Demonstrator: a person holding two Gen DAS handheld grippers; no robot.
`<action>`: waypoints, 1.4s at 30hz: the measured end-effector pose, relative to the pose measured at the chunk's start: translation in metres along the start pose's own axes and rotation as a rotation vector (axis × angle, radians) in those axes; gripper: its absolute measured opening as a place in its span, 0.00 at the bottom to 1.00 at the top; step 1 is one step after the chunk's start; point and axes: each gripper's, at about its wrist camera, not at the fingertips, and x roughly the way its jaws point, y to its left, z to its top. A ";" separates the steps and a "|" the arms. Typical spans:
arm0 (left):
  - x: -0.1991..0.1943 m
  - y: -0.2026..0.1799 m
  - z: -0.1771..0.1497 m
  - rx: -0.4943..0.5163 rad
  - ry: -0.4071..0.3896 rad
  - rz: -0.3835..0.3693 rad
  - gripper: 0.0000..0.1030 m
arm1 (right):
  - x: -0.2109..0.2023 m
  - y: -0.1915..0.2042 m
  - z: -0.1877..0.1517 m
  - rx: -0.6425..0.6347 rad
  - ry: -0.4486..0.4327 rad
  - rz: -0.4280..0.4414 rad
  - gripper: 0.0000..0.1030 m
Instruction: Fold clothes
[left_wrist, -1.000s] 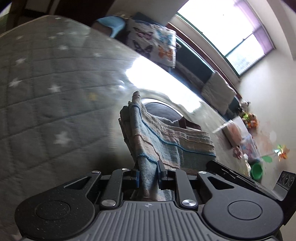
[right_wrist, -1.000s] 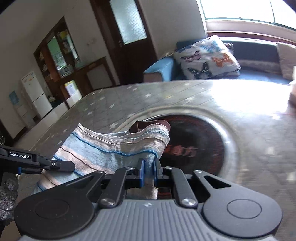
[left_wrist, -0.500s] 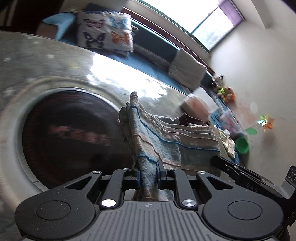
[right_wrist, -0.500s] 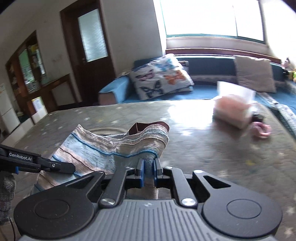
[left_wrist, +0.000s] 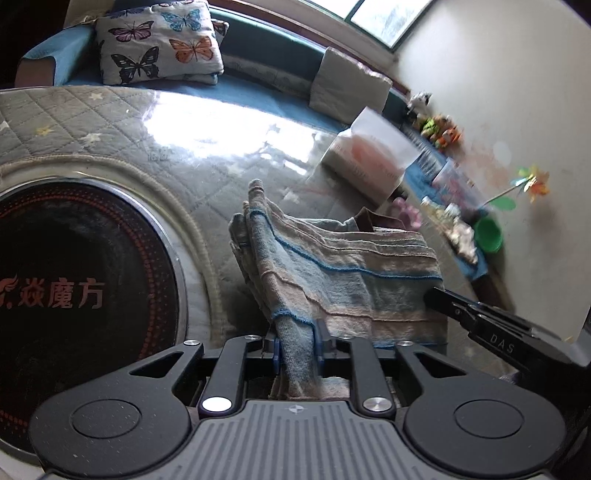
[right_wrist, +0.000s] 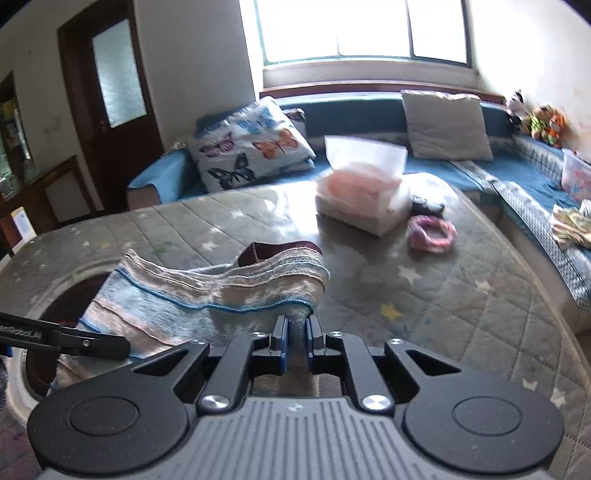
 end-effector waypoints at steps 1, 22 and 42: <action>0.001 0.000 0.001 0.007 -0.002 0.011 0.24 | 0.004 -0.002 -0.002 0.002 0.009 -0.005 0.10; 0.039 -0.002 0.036 0.122 -0.024 0.051 0.21 | 0.059 -0.009 0.003 0.039 0.055 0.031 0.16; 0.044 0.000 0.042 0.148 -0.032 0.026 0.21 | 0.088 0.034 0.019 -0.063 0.055 0.084 0.16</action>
